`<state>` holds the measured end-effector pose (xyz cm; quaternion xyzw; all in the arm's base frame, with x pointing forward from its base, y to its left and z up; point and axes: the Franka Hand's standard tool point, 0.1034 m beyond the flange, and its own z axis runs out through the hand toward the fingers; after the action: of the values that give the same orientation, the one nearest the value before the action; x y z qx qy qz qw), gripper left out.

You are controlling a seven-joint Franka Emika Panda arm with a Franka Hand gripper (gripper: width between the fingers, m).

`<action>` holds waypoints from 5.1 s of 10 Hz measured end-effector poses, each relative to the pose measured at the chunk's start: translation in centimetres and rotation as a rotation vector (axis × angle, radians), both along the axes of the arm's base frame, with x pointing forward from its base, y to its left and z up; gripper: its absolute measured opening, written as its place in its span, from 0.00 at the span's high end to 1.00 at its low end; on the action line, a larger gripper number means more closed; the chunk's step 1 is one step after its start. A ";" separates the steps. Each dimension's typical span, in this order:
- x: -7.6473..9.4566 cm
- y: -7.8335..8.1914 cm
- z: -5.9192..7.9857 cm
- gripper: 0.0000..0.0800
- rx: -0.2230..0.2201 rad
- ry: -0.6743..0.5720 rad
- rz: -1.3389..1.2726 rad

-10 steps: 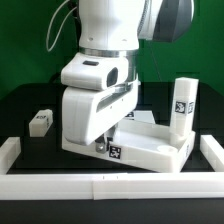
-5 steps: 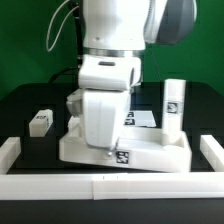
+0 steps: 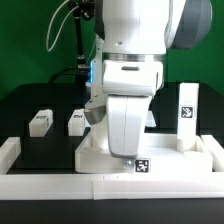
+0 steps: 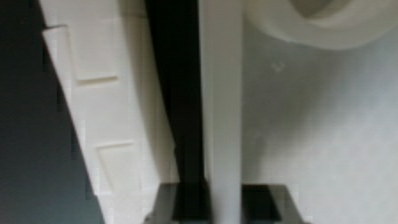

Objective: Assemble desk

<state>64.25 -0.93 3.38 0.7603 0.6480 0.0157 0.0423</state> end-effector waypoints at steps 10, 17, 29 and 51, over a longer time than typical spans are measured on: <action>1.4 1.9 -0.4 0.92 -0.037 0.030 0.017; 1.4 1.7 -0.4 0.19 -0.037 0.031 0.012; 1.5 -2.8 7.4 0.19 -0.053 0.030 -0.363; -13.7 -16.4 5.2 0.19 0.112 0.374 -2.067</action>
Offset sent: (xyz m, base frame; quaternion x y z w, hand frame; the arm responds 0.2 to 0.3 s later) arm 0.0243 0.0322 0.0032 -0.0059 0.0385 0.0130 0.9992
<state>50.55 -17.36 8.55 0.9344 -0.3214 -0.1156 -0.1009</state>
